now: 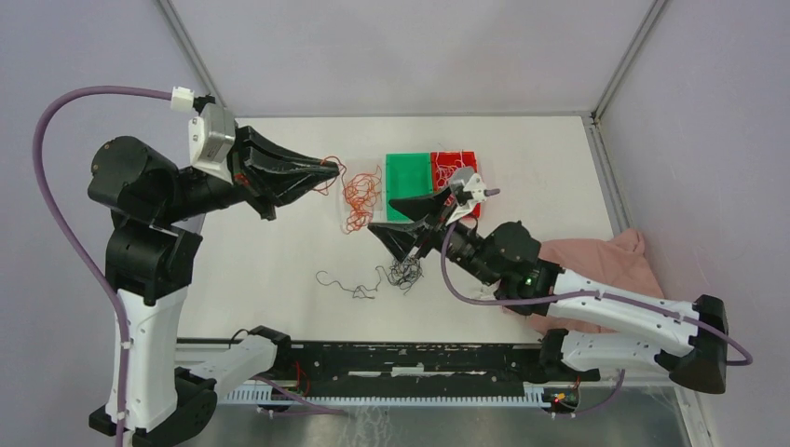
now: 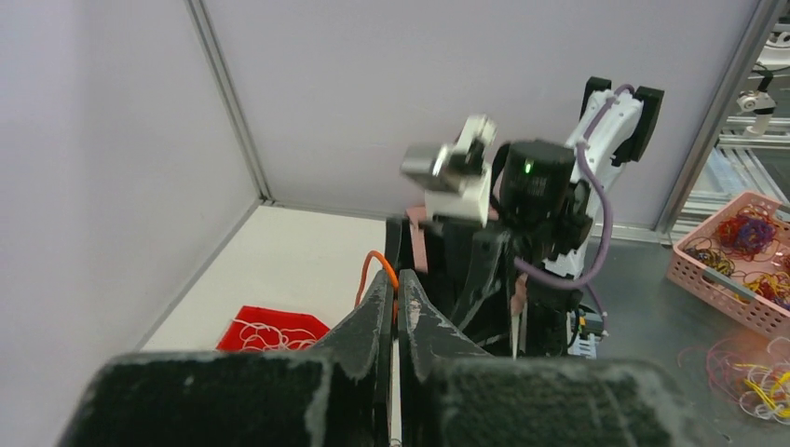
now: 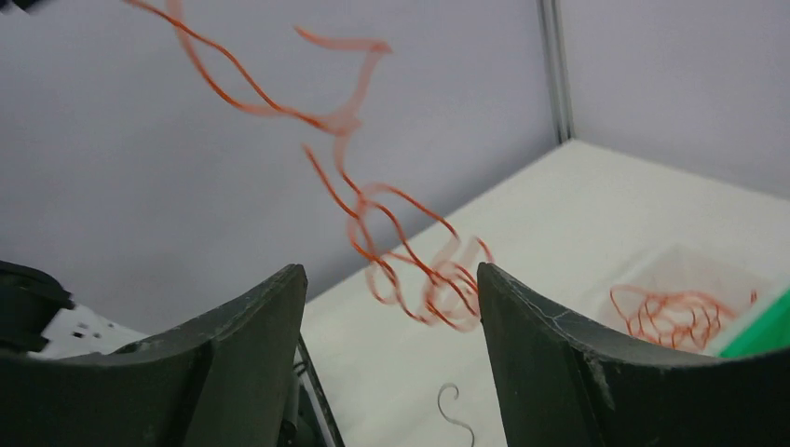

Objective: Untangle the cables
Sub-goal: Untie the cable.

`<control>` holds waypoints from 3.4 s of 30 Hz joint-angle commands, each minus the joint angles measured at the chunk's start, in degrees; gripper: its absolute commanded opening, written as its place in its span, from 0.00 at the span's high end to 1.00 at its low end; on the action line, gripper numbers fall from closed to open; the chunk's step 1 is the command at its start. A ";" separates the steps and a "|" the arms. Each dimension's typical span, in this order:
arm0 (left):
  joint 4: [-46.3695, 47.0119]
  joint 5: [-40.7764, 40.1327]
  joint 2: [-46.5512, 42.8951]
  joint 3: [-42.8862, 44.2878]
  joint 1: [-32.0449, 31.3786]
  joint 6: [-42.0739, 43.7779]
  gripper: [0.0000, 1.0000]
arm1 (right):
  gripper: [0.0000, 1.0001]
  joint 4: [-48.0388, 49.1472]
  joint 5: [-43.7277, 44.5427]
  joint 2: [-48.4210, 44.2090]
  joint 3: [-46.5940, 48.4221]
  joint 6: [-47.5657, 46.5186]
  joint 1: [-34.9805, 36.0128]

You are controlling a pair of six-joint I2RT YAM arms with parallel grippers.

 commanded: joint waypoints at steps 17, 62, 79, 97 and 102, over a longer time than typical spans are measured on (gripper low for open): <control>0.48 5.02 -0.04 -2.31 -0.12 1.84 0.97 | 0.37 -8.73 -17.62 12.08 22.77 -8.19 -2.72; 1.63 6.08 -1.72 -4.46 -0.15 1.82 0.97 | 0.57 -2.05 -26.31 14.43 24.01 -1.50 -4.59; 5.61 6.52 -0.93 -2.57 -0.15 -1.94 0.97 | 0.71 8.68 -24.64 23.11 17.09 9.87 -4.15; 6.41 3.80 1.01 4.18 -0.15 0.39 0.97 | 0.75 15.91 -20.16 25.78 4.15 15.52 -4.08; 6.46 1.72 1.69 6.30 -0.17 2.16 0.97 | 0.74 16.67 -18.85 25.88 -0.05 15.96 -4.07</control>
